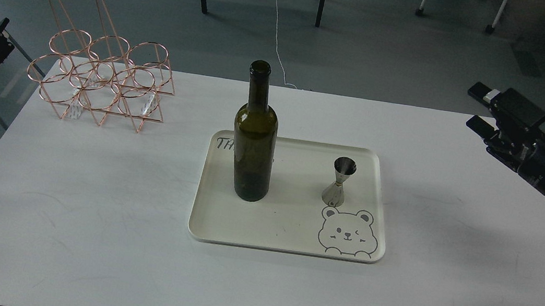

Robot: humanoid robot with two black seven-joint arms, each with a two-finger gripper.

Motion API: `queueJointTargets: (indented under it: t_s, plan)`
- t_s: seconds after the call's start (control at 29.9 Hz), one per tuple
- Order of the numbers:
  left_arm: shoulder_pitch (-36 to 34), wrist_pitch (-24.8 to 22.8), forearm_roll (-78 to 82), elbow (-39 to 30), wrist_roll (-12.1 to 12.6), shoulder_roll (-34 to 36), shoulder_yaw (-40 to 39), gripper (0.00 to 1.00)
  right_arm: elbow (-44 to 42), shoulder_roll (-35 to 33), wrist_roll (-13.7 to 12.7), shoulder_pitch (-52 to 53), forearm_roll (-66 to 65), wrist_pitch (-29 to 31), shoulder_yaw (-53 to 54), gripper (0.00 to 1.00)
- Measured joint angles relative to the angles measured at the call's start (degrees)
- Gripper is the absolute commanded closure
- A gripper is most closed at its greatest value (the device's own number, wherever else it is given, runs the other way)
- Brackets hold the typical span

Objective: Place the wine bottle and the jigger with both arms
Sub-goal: 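Reach the right gripper toward the steel jigger on the tray, then close the right gripper around the steel jigger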

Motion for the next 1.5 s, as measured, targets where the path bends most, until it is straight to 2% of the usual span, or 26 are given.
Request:
queueJointTargets:
  t_s: [0.2, 0.4, 0.53, 0.77, 1.14, 1.34, 1.5]
  plan:
    - [0.0, 0.0, 0.0, 0.0, 0.0, 0.0, 0.1, 0.01, 0.6, 1.1, 3.7, 0.1, -22.0, -9.6, -7.2, 0.04]
    - [0.1, 0.0, -0.1, 0.0, -0.1, -0.3, 0.1, 0.01, -4.0, 6.8, 4.7, 3.8, -40.3, -16.0, -16.0, 0.04]
    - [0.1, 0.0, -0.1, 0.0, -0.1, -0.4, -0.2, 0.01, -9.4, 11.4, 4.8, 8.0, -45.6, -18.7, -21.2, 0.05]
    - [0.0, 0.0, -0.1, 0.1, -0.1, 0.0, -0.3, 0.01, -17.0, 18.6, 4.7, 12.8, -47.1, -19.4, -25.6, 0.09]
    - [-0.1, 0.0, -0.2, 0.1, -0.1, -0.1, -0.5, 0.01, -22.6, 24.6, 4.8, 13.9, -47.5, -20.0, -27.1, 0.42]
    - [-0.1, 0.0, -0.1, 0.1, -0.1, -0.1, -0.5, 0.01, -23.6, 25.5, 4.7, 14.0, -50.6, -20.7, -27.5, 0.52]
    - [0.0, 0.0, -0.1, 0.1, -0.2, -0.1, -0.5, 0.01, -24.0, 25.5, 4.5, 14.2, -51.6, -20.7, -27.5, 0.71]
